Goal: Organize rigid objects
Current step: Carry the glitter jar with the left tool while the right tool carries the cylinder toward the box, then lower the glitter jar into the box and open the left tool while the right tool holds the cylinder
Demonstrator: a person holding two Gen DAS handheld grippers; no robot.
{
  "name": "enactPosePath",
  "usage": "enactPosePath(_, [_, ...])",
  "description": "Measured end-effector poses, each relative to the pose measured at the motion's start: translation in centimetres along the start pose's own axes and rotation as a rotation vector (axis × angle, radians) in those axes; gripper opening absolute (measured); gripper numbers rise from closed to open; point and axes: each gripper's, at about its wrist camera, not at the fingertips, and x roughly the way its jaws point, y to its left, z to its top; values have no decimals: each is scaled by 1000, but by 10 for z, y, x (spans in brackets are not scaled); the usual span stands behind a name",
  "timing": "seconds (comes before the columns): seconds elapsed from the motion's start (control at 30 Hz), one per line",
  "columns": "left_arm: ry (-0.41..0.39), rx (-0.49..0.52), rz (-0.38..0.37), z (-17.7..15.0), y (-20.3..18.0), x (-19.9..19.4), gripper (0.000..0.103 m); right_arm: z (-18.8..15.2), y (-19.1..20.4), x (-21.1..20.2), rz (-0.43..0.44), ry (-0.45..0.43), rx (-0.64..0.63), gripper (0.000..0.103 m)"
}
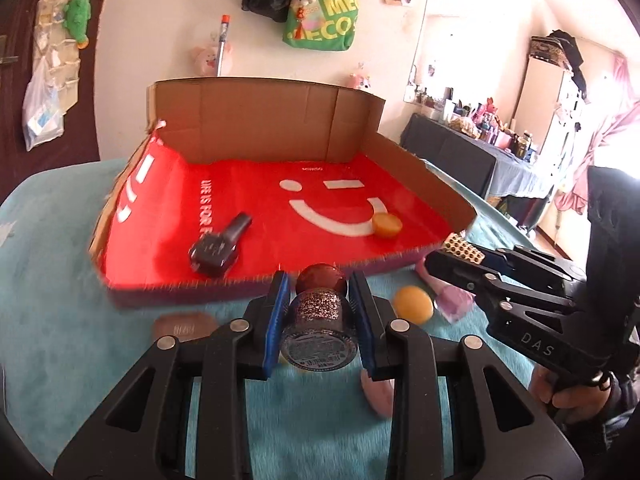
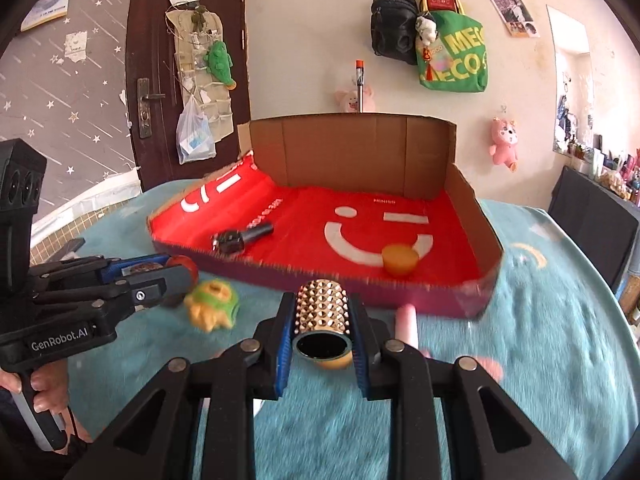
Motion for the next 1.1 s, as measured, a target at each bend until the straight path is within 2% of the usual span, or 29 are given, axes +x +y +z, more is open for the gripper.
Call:
enactPosePath(0.13, [41, 56, 9, 26, -2, 28, 29, 32, -17, 31, 32, 66, -13, 27])
enactPosePath(0.33, [140, 68, -13, 53, 8, 76, 29, 55, -28, 76, 83, 171, -58, 27])
enactPosePath(0.5, [214, 69, -23, 50, 16, 102, 29, 56, -24, 107, 118, 262, -124, 27])
enactPosePath(0.7, [260, 79, -25, 45, 17, 116, 29, 53, -20, 129, 140, 352, -167, 27])
enactPosePath(0.93, [289, 82, -19, 44, 18, 127, 29, 53, -23, 137, 183, 395, -143, 27])
enactPosePath(1.1, [281, 89, -19, 43, 18, 127, 29, 52, -25, 138, 195, 405, -131, 27])
